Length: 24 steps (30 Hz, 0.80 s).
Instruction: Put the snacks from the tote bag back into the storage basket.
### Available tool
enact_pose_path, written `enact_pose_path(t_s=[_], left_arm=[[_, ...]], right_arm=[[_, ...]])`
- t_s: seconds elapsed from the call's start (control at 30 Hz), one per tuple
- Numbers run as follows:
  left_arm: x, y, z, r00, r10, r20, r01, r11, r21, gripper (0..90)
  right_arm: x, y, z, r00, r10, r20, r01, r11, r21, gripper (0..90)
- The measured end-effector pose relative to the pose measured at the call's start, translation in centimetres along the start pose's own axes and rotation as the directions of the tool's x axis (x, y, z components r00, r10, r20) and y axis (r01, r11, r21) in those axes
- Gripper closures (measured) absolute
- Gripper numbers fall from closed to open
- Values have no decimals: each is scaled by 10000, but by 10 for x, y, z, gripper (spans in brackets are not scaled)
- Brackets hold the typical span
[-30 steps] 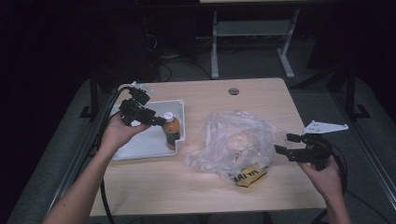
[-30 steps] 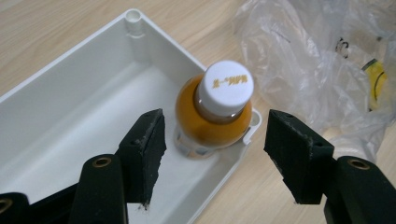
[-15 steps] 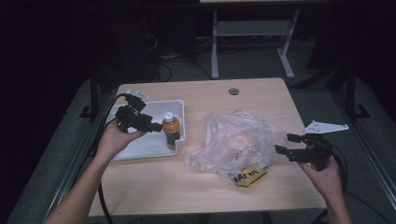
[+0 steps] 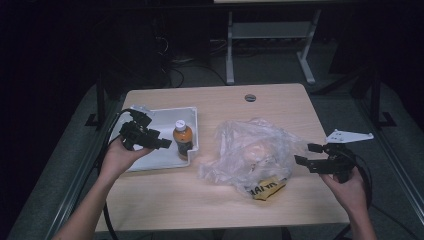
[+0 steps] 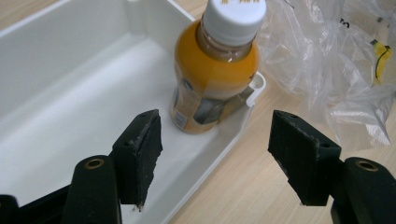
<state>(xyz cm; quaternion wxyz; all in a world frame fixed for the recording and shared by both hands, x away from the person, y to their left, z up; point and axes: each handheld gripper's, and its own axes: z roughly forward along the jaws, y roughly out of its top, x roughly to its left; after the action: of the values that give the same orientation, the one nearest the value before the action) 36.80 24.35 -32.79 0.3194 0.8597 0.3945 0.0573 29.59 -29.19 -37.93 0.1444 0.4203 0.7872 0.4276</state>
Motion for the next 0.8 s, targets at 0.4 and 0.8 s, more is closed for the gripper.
enact_pose_path(t_s=[0.4,0.8], left_arm=[[1,-17,4,9999,-61,84,62,9999,-92,339],[2,-39,8,9997,-208,127,211,9994,-275,336]], right_arm=[[-1,-1,0,10000,-5,20,5,10000,3,281],[-1,-2,0,10000,59,42,-59,9999,88,281]])
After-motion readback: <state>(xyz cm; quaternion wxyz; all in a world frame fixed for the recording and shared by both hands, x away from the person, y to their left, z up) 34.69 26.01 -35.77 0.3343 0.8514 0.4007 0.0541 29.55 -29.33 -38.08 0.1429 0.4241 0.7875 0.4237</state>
